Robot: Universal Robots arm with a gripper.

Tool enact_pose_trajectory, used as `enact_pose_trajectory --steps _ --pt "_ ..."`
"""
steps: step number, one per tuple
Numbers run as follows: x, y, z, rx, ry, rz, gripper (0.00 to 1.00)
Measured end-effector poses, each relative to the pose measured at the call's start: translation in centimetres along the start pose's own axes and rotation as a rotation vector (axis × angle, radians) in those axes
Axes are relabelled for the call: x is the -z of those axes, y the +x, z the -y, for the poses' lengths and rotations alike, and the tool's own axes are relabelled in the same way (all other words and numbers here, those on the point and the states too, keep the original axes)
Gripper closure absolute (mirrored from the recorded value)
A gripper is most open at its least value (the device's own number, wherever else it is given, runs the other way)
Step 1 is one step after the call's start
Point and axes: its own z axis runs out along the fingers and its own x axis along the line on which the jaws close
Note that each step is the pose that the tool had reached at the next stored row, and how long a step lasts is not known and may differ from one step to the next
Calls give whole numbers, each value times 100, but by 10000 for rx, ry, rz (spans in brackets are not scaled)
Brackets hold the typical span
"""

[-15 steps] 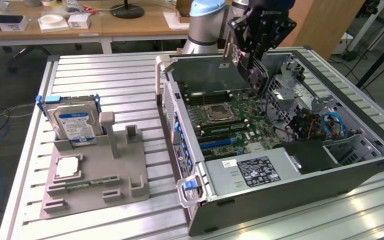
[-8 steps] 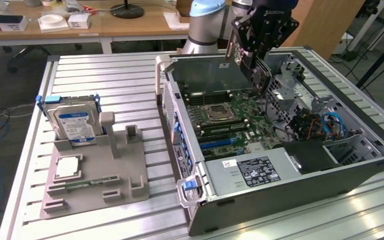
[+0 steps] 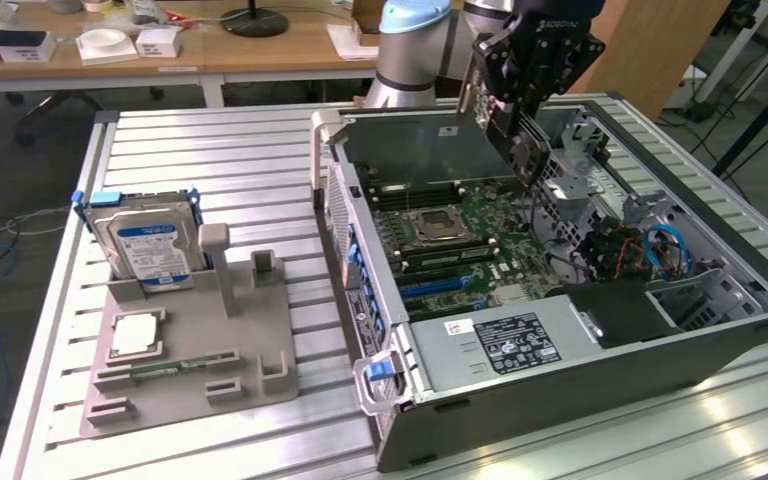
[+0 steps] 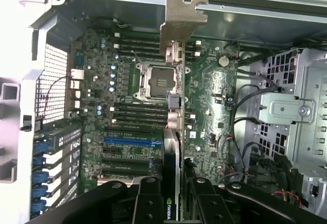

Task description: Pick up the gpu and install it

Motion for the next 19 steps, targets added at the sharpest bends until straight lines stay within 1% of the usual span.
enact_pose_trajectory --steps 8,19 --pt "-2 -62 -3 71 -3 -1 74" --pt "-2 -62 -3 118 -4 -2 74"
